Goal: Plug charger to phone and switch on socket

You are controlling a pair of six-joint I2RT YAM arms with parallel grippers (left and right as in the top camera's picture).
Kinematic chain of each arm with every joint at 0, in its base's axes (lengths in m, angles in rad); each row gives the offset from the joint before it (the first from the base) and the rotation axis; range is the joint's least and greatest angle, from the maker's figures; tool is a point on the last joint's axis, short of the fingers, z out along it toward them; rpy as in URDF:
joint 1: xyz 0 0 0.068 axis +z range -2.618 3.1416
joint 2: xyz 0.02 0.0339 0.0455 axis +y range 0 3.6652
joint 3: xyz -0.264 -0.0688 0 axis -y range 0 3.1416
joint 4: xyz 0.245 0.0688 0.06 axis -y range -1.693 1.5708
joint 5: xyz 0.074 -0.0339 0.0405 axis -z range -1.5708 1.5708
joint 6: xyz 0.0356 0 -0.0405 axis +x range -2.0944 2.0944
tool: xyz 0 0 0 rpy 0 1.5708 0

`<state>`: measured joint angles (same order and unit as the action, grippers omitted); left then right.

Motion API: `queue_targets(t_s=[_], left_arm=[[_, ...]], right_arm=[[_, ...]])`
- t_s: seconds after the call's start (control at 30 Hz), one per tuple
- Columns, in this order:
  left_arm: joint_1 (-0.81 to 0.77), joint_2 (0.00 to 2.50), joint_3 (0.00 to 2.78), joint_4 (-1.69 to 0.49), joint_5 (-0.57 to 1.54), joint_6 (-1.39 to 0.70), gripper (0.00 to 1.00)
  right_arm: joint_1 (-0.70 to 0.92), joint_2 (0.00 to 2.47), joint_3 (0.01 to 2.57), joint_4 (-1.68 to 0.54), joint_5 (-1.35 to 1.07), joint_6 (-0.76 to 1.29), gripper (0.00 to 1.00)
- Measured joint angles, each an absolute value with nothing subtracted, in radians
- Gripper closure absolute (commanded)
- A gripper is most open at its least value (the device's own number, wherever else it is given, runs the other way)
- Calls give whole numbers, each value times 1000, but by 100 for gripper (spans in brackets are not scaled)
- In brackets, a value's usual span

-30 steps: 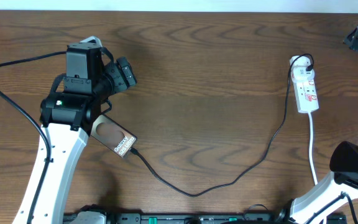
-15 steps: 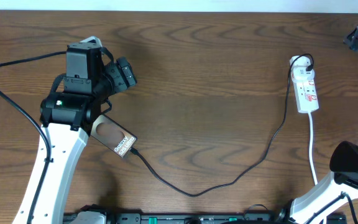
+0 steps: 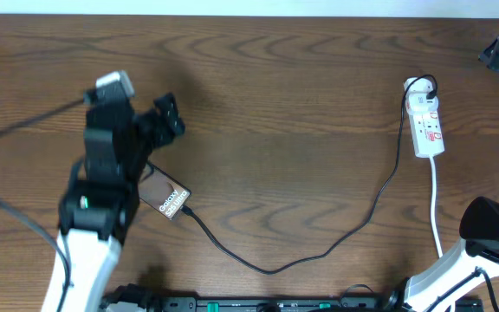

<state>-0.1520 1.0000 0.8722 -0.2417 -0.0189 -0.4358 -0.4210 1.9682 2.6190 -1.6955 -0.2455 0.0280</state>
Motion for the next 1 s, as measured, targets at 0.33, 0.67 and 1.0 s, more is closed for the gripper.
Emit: queue_targets(t_s=[0.33,0.67,1.0], left_arm=[[-152,514,259,326,-33,-363,8],[-95,135,20,390,9,-156,8],[-6,14,6,107,51,-78,8]], right_arm=[[-421,1969,2619,-1696,-246,34,1],[-421,1969,2619,-1696,-246,34,1],[-421,1969,2619,-1696,-246,34,1]])
